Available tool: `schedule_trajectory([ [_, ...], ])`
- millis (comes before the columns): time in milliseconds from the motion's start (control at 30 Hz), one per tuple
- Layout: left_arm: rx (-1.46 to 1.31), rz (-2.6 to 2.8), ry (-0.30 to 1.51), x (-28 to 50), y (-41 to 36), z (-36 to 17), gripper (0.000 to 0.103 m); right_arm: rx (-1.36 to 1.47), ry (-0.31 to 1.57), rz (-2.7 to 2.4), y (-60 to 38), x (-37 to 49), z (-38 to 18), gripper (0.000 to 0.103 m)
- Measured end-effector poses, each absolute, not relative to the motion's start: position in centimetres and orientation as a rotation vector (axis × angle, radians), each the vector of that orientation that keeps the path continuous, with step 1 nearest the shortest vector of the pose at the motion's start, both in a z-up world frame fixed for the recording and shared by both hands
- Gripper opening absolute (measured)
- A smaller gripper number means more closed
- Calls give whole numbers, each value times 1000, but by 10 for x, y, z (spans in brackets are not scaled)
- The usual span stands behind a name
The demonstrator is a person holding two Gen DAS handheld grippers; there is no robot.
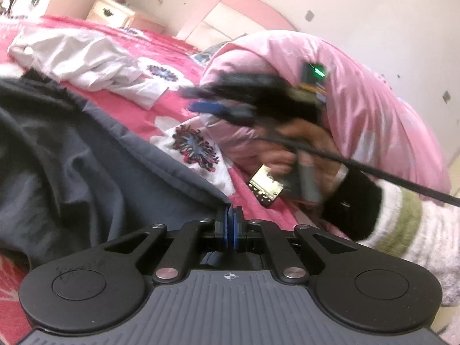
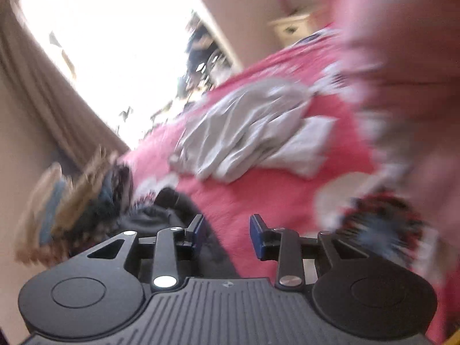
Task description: Fold clothes
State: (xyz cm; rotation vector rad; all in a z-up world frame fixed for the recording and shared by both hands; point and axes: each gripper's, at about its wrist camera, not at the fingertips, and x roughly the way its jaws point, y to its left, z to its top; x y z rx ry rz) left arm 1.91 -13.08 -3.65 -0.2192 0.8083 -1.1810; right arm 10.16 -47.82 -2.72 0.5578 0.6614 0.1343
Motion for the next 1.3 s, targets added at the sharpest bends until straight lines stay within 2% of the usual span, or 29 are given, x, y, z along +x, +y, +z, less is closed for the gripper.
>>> schedule_trajectory([
  [233,-142,-1163,803,9,-147,-22,2,859,523,89,-537,-17,-2,39],
  [533,-20,-1181,948,19,-235,-37,4,1030,551,149,-511,-110,0,39],
  [567,-8,-1171,976,18,-248,-41,6,1030,565,131,-511,-114,-5,39],
  [633,8,-1123,1051,21,-272,-56,19,1012,605,93,-510,-118,-13,39],
  [733,-25,-1059,1124,27,-284,-73,25,954,693,17,-511,-117,-27,39],
  [800,-99,-1053,1161,32,-281,-79,38,921,738,9,-511,-113,-36,39],
  [867,-189,-1053,1186,37,-274,-82,46,896,772,25,-509,-110,-46,40],
  [1100,-281,-1083,1181,43,-250,-67,49,769,812,-28,-509,-93,-64,40],
  [1300,-29,-1170,1073,-1,-201,-49,51,610,847,-37,-504,-75,-70,40],
])
